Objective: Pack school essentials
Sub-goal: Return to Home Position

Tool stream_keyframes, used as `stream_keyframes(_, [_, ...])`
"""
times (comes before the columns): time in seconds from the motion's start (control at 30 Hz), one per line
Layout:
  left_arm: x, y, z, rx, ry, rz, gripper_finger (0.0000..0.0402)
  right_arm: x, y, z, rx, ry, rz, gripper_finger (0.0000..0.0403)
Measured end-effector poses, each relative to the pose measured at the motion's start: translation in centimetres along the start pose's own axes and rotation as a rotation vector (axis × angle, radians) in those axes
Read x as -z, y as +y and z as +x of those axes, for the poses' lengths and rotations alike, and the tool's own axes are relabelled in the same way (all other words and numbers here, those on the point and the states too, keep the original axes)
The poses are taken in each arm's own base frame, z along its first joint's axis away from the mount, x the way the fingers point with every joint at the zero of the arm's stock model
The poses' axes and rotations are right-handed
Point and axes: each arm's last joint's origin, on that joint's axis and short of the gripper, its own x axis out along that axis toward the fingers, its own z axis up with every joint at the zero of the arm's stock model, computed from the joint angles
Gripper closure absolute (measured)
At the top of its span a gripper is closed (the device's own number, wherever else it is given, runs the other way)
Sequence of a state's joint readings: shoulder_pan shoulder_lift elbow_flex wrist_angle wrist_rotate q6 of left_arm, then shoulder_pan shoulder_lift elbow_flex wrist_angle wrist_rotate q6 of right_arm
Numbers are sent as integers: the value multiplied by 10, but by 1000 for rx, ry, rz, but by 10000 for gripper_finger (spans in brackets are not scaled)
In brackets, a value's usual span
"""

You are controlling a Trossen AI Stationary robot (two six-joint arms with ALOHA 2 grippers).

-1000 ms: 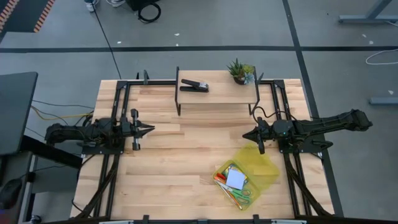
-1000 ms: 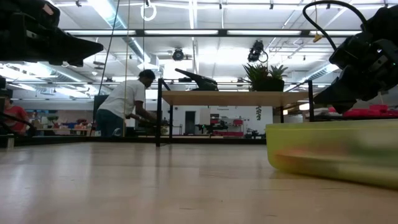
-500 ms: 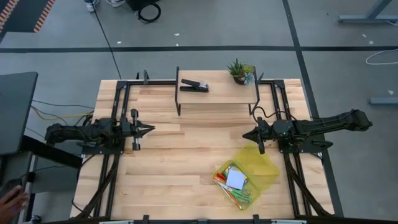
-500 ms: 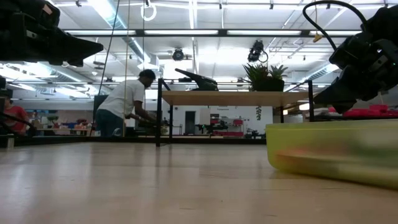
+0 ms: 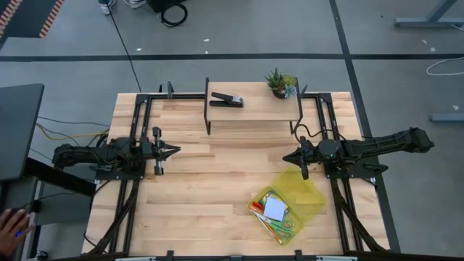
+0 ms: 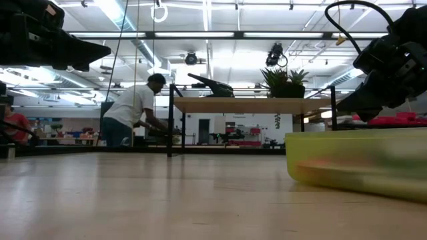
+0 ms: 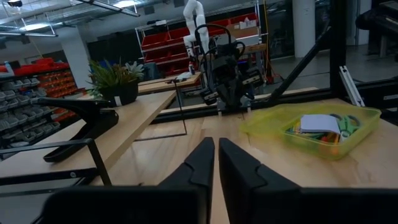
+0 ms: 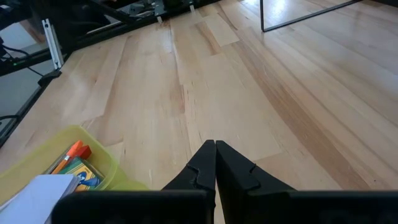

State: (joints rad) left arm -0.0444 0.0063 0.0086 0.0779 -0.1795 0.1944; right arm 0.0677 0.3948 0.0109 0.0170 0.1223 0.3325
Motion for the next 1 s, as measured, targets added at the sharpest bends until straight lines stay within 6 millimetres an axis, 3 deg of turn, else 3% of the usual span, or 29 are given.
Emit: stream_keyframes(1.0, [0, 0, 0, 0, 0, 0, 363, 0, 0, 0, 0, 0, 0, 387])
